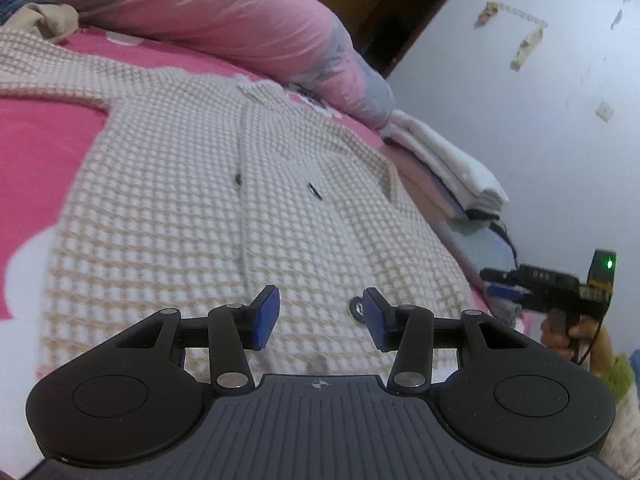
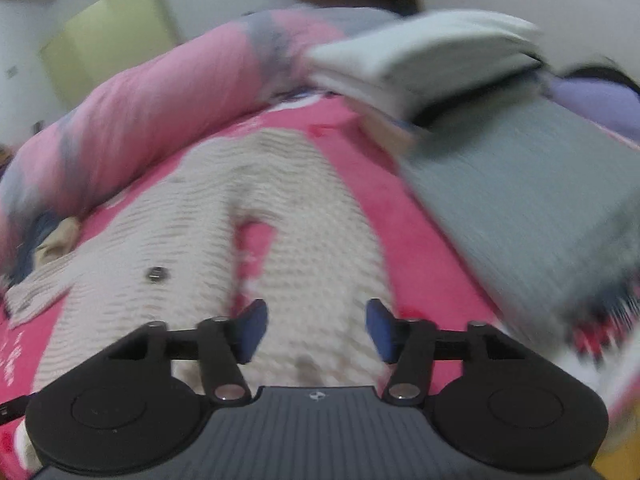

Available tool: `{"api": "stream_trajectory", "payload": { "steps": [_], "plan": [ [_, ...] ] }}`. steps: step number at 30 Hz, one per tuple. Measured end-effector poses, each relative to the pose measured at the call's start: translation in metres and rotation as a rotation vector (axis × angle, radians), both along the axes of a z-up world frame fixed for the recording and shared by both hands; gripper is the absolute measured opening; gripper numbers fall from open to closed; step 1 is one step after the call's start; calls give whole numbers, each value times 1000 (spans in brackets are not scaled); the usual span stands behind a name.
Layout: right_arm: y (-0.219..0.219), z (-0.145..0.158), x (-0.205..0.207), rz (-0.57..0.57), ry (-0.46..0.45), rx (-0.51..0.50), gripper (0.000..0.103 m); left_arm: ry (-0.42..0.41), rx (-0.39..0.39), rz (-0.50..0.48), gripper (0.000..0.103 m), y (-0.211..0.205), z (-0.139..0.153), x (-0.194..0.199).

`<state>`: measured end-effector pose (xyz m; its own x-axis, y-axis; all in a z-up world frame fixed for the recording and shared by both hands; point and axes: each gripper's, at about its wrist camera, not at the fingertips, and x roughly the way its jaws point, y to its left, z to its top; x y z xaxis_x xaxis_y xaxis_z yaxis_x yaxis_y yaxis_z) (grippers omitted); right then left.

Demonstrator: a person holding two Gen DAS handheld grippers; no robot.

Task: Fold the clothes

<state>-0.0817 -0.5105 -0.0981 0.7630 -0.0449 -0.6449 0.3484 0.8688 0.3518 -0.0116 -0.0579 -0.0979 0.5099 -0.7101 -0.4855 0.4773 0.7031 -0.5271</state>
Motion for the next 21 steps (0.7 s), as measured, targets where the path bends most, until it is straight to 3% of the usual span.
{"api": "stream_trajectory", "payload": {
  "steps": [3, 5, 6, 7, 9, 11, 16, 21],
  "plan": [
    [-18, -30, -13, -75, 44, 145, 63, 9, 42, -8, 46, -8, -5, -4],
    [-20, -39, -22, -53, -1, 222, 59, 12, 69, -11, 46, -13, -8, -6],
    [-19, -40, -24, -22, -25, 254, 49, 10, 80, -6, 46, -14, -9, -7],
    [-19, -41, -26, 9, -49, 286, 47, 12, 86, 0, 46, -14, -10, -8],
    [-17, -42, -26, 36, -58, 267, 20, 24, 86, 12, 46, -13, -13, -8],
    [-19, -39, -26, 54, -72, 255, 17, 37, 85, 22, 46, -11, -16, -8],
    [-40, 16, -5, 124, -291, 318, 16, 30, 103, 32, 46, -15, -18, -10],
    [-60, 85, 48, 222, -490, 408, 16, 24, 114, 40, 46, -17, -19, -12]
  ]
}}
